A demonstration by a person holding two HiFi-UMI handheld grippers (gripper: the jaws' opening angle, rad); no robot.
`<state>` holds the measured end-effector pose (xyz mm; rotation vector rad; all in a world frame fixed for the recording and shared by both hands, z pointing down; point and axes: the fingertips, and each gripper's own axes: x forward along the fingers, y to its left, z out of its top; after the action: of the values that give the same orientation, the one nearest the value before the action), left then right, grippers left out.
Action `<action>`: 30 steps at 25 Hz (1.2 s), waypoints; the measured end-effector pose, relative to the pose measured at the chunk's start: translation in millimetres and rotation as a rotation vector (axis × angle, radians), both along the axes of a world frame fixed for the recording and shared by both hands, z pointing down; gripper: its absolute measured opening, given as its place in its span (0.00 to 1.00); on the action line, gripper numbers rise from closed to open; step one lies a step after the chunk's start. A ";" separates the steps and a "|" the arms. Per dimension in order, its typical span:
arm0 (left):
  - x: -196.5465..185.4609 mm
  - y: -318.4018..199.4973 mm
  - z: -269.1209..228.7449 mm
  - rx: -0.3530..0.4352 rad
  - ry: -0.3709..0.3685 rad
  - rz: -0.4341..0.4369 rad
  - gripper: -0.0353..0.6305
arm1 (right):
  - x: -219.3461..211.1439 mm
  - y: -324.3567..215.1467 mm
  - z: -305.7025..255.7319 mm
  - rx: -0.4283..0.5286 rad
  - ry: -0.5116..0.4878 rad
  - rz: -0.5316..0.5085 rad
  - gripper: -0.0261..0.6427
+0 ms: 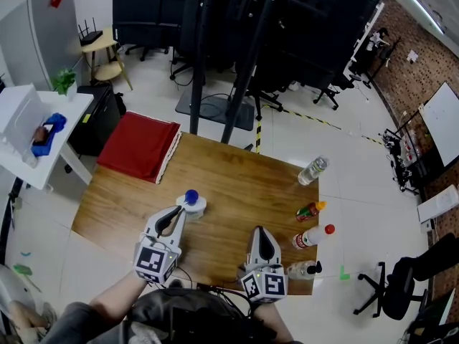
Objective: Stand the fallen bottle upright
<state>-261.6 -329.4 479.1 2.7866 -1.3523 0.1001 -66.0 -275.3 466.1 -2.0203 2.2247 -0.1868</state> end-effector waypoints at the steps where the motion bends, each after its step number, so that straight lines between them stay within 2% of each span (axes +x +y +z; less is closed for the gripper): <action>1: -1.1 1.0 -1.1 0.003 -0.005 0.001 0.12 | -1.6 1.1 -0.7 -0.001 0.002 -0.001 0.06; 8: -0.6 5.0 2.8 -0.036 -0.044 -0.003 0.10 | -3.7 1.0 -17.4 0.041 0.038 0.014 0.06; 17: -4.0 5.3 5.3 -0.022 -0.059 -0.020 0.10 | -22.0 5.5 -10.7 0.003 0.085 -0.056 0.06; 27: -3.1 7.8 12.7 -0.062 -0.048 -0.022 0.10 | -22.5 13.4 -1.5 -0.032 0.101 -0.059 0.06; 30: -1.3 7.7 10.6 -0.049 -0.050 -0.011 0.10 | -23.6 15.1 3.1 -0.042 0.103 -0.061 0.06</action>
<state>-262.9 -321.7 489.7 2.7541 -1.3564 0.2003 -89.6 -260.2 469.2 -2.0288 2.3648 -0.1397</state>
